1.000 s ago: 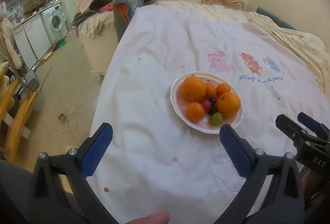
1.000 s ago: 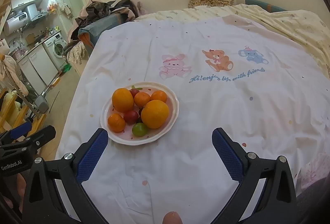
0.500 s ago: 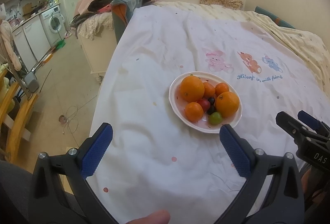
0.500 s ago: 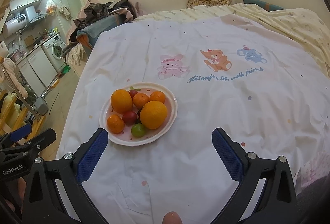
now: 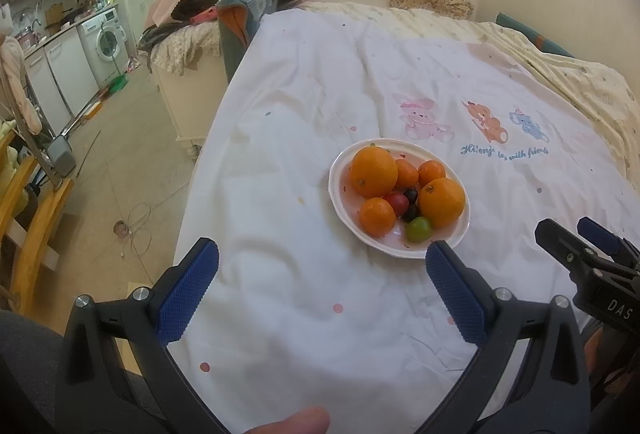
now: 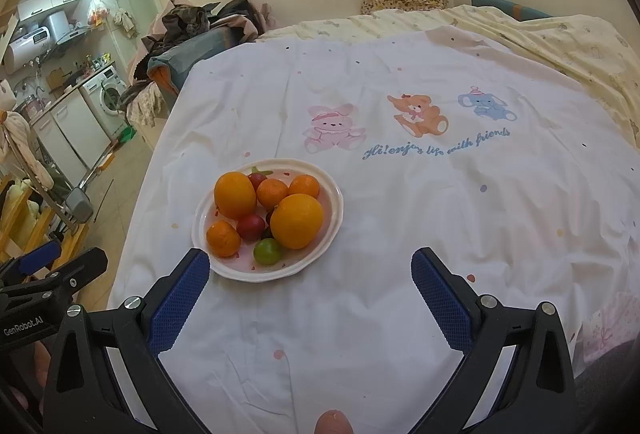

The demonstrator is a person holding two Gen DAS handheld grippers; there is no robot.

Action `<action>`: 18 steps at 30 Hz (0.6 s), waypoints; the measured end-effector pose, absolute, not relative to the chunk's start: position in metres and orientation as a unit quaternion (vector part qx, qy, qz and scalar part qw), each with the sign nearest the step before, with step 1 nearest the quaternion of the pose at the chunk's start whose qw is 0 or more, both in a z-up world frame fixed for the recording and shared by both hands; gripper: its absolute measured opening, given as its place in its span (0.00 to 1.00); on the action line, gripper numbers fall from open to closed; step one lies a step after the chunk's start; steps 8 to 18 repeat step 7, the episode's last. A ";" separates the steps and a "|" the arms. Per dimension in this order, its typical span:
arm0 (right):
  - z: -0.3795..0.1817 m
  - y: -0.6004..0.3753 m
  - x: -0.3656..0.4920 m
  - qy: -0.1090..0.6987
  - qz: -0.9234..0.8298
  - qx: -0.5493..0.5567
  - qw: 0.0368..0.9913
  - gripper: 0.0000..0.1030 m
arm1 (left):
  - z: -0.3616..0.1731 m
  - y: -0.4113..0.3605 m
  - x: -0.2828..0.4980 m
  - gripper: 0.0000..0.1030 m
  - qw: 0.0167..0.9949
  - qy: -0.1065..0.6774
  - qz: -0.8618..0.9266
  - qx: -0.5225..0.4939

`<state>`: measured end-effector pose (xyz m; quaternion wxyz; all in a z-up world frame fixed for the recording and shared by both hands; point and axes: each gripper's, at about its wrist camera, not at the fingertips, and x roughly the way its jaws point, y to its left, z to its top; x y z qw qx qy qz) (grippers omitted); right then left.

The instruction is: Organize fruits

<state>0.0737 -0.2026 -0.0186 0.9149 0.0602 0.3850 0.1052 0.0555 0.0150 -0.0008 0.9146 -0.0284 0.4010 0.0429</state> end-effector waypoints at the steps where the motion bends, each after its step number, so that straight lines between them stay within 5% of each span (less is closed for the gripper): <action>1: -0.019 -0.203 0.074 0.385 0.105 0.060 0.915 1.00 | -0.001 0.015 0.056 0.99 0.915 0.401 0.043 -0.028; 18: -0.018 -0.202 0.073 0.384 0.106 0.061 0.915 1.00 | -0.002 0.014 0.055 0.99 0.915 0.401 0.043 -0.030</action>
